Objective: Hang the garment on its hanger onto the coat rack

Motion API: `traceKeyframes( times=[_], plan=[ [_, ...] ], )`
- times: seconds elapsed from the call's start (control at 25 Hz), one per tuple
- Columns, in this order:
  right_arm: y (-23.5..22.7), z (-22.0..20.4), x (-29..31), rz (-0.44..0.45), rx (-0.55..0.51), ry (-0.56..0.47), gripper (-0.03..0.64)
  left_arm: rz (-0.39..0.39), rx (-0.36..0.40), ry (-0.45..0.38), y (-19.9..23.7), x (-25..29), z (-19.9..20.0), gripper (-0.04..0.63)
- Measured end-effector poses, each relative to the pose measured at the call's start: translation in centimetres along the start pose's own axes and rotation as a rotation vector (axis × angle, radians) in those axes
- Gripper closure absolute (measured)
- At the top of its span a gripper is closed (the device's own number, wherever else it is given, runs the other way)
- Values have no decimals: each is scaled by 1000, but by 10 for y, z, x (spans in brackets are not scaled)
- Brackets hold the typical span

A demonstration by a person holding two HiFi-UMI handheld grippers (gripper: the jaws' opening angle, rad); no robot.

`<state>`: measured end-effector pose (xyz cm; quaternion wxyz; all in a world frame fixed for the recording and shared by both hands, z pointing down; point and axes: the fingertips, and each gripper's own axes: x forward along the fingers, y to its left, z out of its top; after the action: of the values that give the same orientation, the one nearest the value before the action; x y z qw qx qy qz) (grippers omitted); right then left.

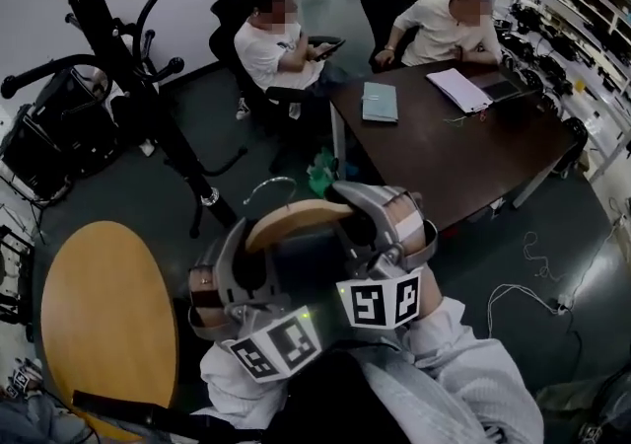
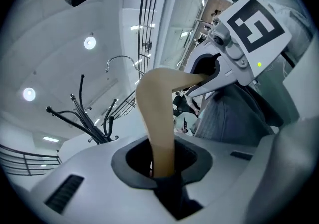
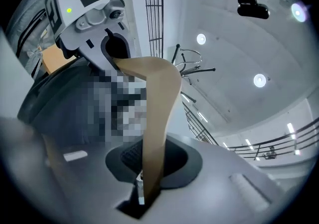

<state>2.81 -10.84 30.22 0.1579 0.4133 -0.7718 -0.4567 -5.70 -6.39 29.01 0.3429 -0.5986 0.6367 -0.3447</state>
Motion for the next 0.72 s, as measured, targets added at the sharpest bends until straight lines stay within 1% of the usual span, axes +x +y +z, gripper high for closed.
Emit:
traceKeyframes(
  times=[0.16,0.28,0.36,0.44,0.56,0.64,0.72],
  plan=[
    [-26,-17,46,84,1,-138,574,93,-26,112,11,40,12,525],
    [-41,-19,73,159,6,-254,574,168,-46,217,21,59,18,526],
    [-47,-20,85,186,3,-309,574,205,-43,276,24,67,21,525],
    [-48,-19,97,202,1,-355,574,230,-34,328,27,72,19,525],
    [-43,-15,116,230,11,-409,574,254,-43,389,33,78,9,525],
    [-38,-13,128,249,18,-428,574,263,-44,422,36,84,2,525],
    [-33,-10,142,262,24,-441,574,274,-41,438,40,89,-5,525]
  ],
)
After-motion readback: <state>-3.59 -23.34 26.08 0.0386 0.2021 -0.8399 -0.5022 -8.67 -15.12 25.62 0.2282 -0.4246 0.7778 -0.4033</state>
